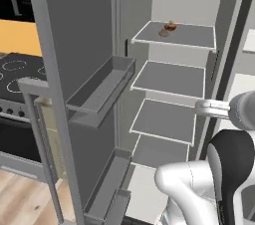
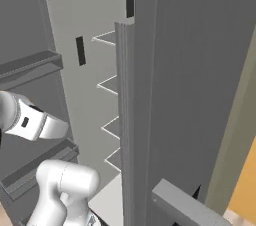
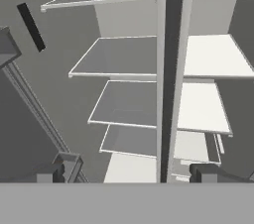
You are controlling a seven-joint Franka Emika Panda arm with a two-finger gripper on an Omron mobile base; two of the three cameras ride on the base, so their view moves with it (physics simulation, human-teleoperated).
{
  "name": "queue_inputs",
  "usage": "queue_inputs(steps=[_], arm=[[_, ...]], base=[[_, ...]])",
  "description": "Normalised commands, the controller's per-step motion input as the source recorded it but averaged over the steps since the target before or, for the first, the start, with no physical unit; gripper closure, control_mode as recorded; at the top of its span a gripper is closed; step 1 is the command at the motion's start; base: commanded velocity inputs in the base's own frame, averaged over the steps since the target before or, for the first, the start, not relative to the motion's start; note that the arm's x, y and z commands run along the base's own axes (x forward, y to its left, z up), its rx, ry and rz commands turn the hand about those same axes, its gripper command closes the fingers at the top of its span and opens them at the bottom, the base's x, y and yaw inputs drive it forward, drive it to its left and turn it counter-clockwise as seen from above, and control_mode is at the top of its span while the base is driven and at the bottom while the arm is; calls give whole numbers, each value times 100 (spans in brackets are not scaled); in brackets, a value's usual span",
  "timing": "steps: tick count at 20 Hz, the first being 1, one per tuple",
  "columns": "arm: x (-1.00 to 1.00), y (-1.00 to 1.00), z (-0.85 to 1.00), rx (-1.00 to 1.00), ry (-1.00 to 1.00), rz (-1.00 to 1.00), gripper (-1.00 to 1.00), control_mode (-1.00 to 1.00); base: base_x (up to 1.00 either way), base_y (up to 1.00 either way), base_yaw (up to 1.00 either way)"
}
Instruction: Gather the garlic and mushroom from the fridge and place them on a tray on the dining counter. Then gather the chicken drumstick and fish from the fridge and place them on the other tray.
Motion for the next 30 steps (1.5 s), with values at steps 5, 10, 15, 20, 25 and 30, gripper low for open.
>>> queue_inputs(steps=[5,10,15,20,25,30], arm=[[0,0,0,0,0,0,-100,100],[0,0,0,0,0,0,-100,100],[0,0,0,0,0,0,-100,100],[0,0,0,0,0,0,-100,100],[0,0,0,0,0,0,-100,100],[0,0,0,0,0,0,-100,100]], base=[[67,5,-24],[57,1,-17],[65,-1,-13],[70,-6,-13],[80,0,-25],[63,-6,-11]])
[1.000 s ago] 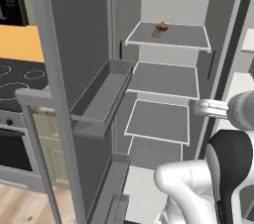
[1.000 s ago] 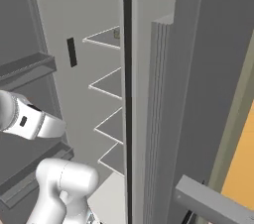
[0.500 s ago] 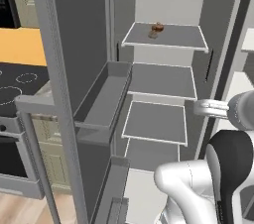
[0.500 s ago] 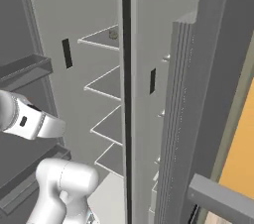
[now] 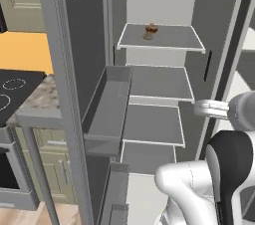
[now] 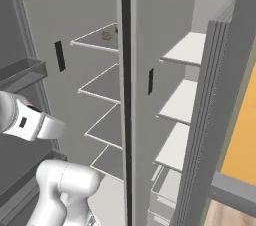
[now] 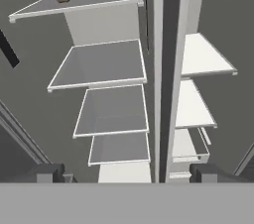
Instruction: Gather the garlic and mushroom from the fridge and place them on a tray on the dining counter. Then gather the chicken drumstick and fish from the fridge and place them on the other tray.
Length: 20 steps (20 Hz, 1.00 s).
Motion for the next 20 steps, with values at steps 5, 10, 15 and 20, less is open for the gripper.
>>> queue_inputs(steps=[5,10,15,20], arm=[[0,0,0,0,0,0,-100,100],[0,0,0,0,0,0,-100,100],[0,0,0,0,0,0,-100,100],[0,0,0,0,0,0,-100,100]], base=[[27,-8,10],[31,14,18],[14,50,16],[6,42,12]])
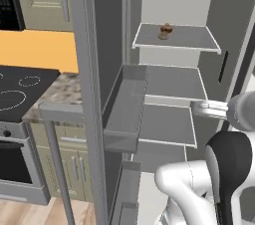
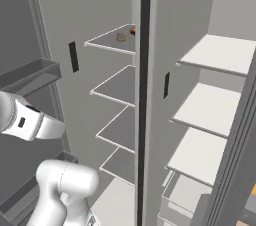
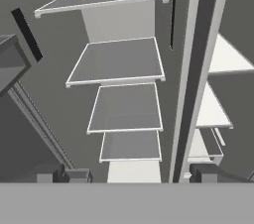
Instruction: Gather the garlic and mushroom from the fridge and place them on a tray on the dining counter. Then gather the chicken drumstick and fish from the fridge and place them on the other tray.
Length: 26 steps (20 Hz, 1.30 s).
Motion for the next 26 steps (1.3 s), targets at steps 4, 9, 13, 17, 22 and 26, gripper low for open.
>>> queue_inputs(steps=[4,9,13,17,22,26], arm=[[0,0,0,0,0,0,-100,100],[0,0,0,0,0,0,-100,100],[0,0,0,0,0,0,-100,100],[0,0,0,0,0,0,-100,100],[0,0,0,0,0,0,-100,100],[0,0,0,0,0,0,-100,100]], base=[[2,-39,10],[34,-60,11],[18,-78,4],[33,-70,0],[68,-83,0],[37,-84,0]])
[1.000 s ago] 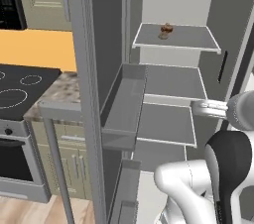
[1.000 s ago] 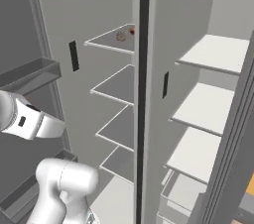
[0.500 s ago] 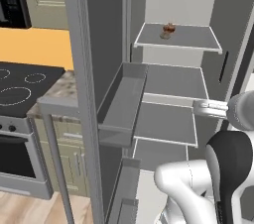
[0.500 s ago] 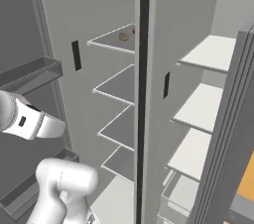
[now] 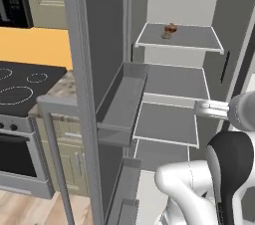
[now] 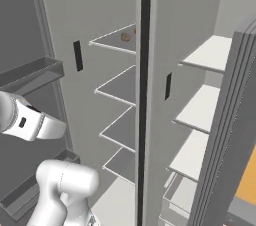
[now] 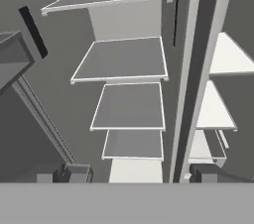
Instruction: Gather the garlic and mushroom from the fridge and place them on a tray on the dining counter. Then gather the chicken drumstick and fish from the fridge and place them on the other tray.
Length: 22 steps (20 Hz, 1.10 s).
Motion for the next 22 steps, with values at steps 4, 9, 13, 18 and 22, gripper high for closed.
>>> queue_inputs(steps=[4,9,13,18,22], arm=[[0,0,0,0,0,0,-100,100],[0,0,0,0,0,0,-100,100],[0,0,0,0,0,0,-100,100],[0,0,0,0,0,0,-100,100],[0,0,0,0,0,0,-100,100]], base=[[-66,-25,0],[-32,-23,0],[42,-59,0],[56,-48,2],[83,-10,1]])
